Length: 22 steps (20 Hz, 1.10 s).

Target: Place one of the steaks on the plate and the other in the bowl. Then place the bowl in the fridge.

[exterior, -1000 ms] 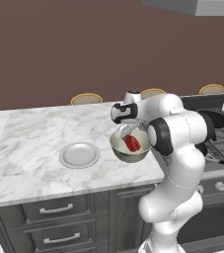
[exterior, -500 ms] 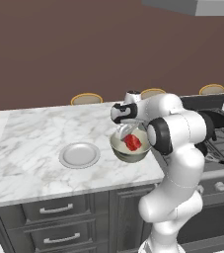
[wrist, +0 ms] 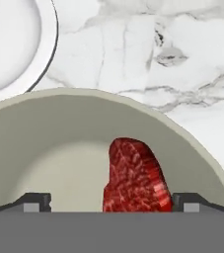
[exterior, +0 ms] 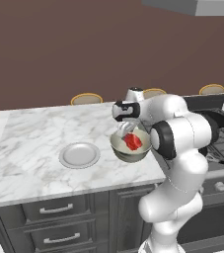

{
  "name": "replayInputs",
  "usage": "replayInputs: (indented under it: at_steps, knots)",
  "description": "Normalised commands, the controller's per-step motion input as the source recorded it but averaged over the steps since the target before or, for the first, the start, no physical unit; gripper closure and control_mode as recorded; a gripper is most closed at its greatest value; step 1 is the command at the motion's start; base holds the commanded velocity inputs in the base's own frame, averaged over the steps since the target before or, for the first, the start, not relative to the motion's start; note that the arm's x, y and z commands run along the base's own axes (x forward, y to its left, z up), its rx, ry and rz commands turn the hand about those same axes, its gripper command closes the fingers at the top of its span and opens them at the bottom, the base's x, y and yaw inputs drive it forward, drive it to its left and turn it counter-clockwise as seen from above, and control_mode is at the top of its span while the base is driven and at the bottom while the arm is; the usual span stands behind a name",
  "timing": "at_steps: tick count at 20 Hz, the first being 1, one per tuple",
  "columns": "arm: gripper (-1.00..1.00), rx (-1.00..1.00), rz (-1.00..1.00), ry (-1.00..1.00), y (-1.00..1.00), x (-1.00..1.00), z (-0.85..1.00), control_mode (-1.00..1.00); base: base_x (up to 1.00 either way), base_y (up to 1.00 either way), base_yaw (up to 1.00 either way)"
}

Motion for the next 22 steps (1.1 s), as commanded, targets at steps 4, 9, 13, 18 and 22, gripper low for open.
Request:
replayInputs:
  at_steps: [4,9,13,18,22]
  knots:
    - [-1.00,0.00,0.00,-0.21,-0.10,-0.68,0.62,-1.00,0.00,0.00,0.00]
    - [-1.00,0.00,-0.08,-0.23,-0.67,-0.75,0.30,-1.00,0.00,0.00,0.00]
    - [-1.00,0.04,-0.28,-0.04,-1.00,-0.49,0.17,-1.00,0.00,0.00,0.00]
    - [-1.00,0.07,-0.28,0.03,-1.00,-0.07,0.26,-1.00,0.00,0.00,0.00]
    - [-1.00,0.00,-0.33,0.21,-1.00,0.27,0.00,-1.00,0.00,0.00,0.00]
